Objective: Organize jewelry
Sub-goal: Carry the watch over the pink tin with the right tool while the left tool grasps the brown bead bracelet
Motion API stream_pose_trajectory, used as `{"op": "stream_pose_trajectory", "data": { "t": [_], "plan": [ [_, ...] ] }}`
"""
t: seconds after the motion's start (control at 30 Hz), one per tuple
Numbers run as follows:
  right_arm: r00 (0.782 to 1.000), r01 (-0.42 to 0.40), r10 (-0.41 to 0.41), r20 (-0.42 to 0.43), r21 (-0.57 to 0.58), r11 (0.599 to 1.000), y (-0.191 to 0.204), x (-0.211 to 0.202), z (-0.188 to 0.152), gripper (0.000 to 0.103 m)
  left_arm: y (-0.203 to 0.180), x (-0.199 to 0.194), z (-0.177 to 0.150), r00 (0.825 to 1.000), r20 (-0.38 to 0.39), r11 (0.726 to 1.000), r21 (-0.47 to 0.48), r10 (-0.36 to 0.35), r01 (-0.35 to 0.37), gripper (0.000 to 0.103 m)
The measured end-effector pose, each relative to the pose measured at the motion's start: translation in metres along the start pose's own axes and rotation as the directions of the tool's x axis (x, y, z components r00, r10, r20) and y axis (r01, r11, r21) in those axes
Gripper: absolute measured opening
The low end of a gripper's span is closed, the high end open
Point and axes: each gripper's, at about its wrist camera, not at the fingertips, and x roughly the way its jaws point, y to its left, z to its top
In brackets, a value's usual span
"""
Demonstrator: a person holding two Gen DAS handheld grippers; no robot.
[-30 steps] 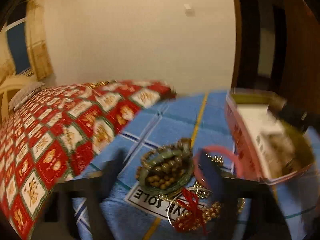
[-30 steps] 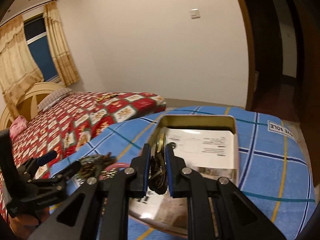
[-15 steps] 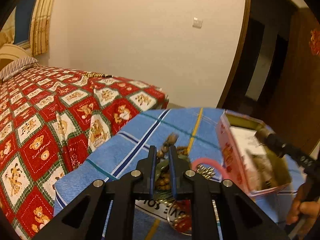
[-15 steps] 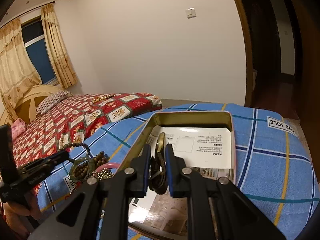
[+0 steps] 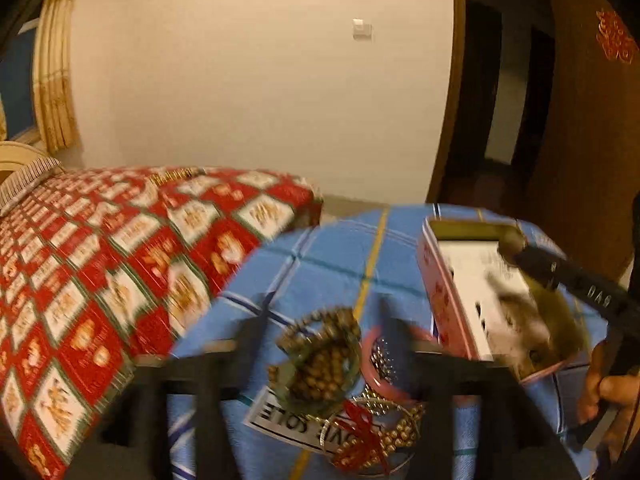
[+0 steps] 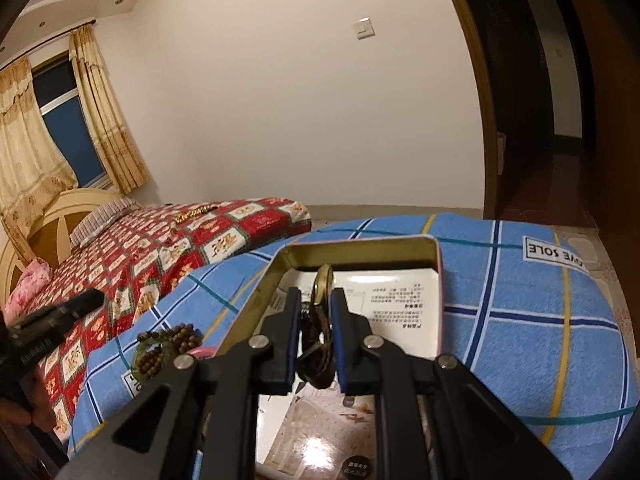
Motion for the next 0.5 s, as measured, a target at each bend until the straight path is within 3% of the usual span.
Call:
{"op": "stream_pose_trajectory", "data": {
  "t": [0.17, 0.23, 0.27, 0.33, 0.43, 0.5],
  "plan": [
    [1.000, -0.003, 0.003, -0.002, -0.027, 1.000, 0.004, 0.000, -0.002, 0.017, -0.012, 0.030, -0.008, 0.998, -0.045, 0.995, 0.082, 0.054, -0.050, 0.070],
    [1.000, -0.003, 0.003, -0.004, -0.025, 1.000, 0.004, 0.001, -0.002, 0.017, -0.013, 0.045, -0.010, 0.994, -0.083, 0.991, 0.117, 0.072, -0.062, 0.057],
    [1.000, -0.003, 0.003, -0.004, -0.023, 1.000, 0.004, 0.001, -0.002, 0.017, -0.012, 0.053, -0.012, 0.990, -0.114, 0.990, 0.125, 0.079, -0.065, 0.040],
    [1.000, -0.004, 0.004, -0.006, -0.008, 1.000, 0.002, 0.001, -0.002, 0.017, -0.004, 0.057, -0.011, 0.990, -0.132, 0.997, 0.068, 0.040, -0.031, 0.037],
    [1.000, -0.002, 0.002, -0.006, 0.005, 1.000, -0.001, 0.001, -0.002, 0.017, 0.005, 0.048, -0.006, 0.995, -0.101, 1.000, -0.002, -0.014, 0.014, 0.008],
    [1.000, -0.004, 0.004, -0.008, 0.005, 1.000, -0.001, 0.002, -0.002, 0.017, 0.010, 0.038, -0.003, 0.997, -0.065, 0.998, -0.046, -0.038, 0.035, 0.008]
  ]
}}
